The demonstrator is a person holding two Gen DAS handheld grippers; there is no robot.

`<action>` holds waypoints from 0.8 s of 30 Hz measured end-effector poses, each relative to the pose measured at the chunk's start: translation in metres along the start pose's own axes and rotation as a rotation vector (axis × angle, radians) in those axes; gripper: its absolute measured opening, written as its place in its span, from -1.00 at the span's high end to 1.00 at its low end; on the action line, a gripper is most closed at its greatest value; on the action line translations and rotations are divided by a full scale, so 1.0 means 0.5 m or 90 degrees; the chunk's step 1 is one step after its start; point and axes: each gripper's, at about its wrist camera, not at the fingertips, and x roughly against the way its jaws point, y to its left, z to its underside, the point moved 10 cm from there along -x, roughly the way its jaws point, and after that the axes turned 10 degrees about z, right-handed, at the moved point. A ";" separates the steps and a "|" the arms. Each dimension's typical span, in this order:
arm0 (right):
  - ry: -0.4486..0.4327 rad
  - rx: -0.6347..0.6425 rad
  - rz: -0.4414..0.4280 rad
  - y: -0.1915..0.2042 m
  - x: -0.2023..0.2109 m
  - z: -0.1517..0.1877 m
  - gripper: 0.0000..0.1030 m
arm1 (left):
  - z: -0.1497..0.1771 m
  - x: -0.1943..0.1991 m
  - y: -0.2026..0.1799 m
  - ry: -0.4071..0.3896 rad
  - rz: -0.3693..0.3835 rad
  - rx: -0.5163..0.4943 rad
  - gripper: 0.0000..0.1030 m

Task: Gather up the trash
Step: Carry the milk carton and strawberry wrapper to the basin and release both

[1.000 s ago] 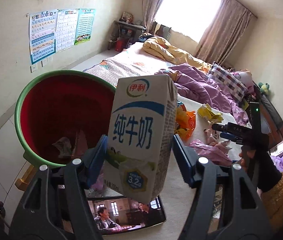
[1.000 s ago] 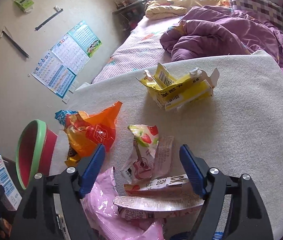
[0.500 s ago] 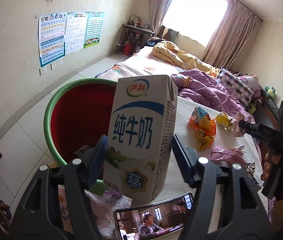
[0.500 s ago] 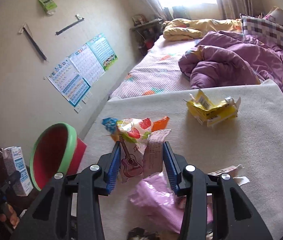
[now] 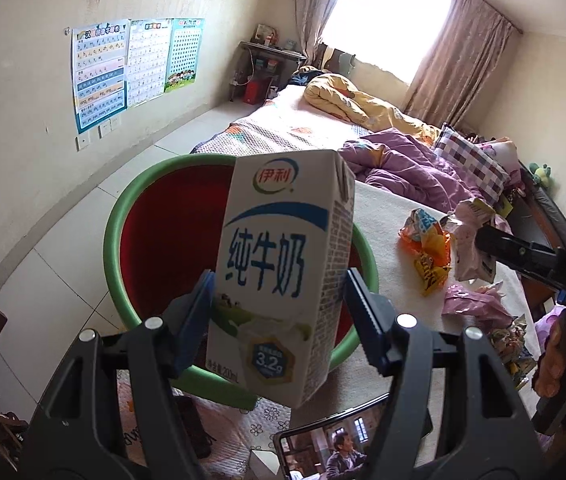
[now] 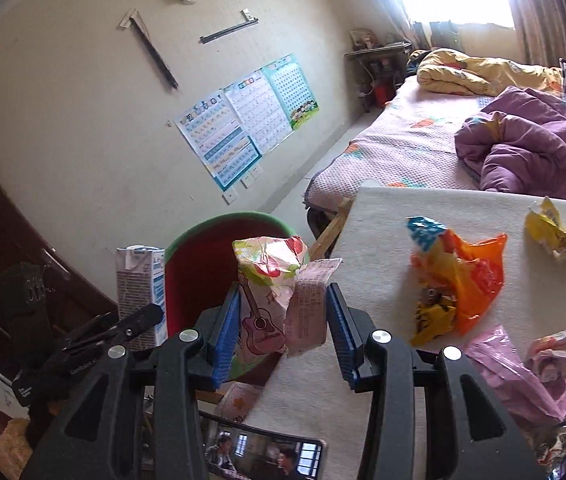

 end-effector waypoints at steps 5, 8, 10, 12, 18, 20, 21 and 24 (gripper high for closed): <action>0.015 0.018 -0.029 0.068 -0.037 0.003 0.20 | -0.002 -0.006 0.021 0.008 -0.006 -0.001 -0.21; 0.038 0.015 -0.043 0.093 -0.065 0.018 0.20 | -0.002 -0.010 0.025 0.013 -0.011 -0.007 -0.21; 0.050 0.011 -0.049 0.103 -0.083 0.024 0.20 | -0.003 -0.012 0.029 0.016 -0.014 -0.009 -0.21; 0.058 0.012 -0.052 0.113 -0.097 0.027 0.20 | -0.003 -0.015 0.037 0.019 -0.016 -0.010 -0.21; 0.060 0.027 -0.051 0.142 -0.122 0.022 0.19 | -0.001 -0.019 0.057 0.025 -0.026 -0.008 -0.21; 0.056 0.029 -0.051 0.148 -0.123 0.020 0.19 | -0.004 -0.022 0.058 0.025 -0.029 -0.010 -0.21; 0.055 0.030 -0.052 0.148 -0.123 0.020 0.19 | -0.006 -0.022 0.059 0.025 -0.030 -0.012 -0.21; 0.051 0.033 -0.051 0.154 -0.125 0.015 0.19 | -0.009 -0.023 0.060 0.023 -0.036 -0.022 -0.21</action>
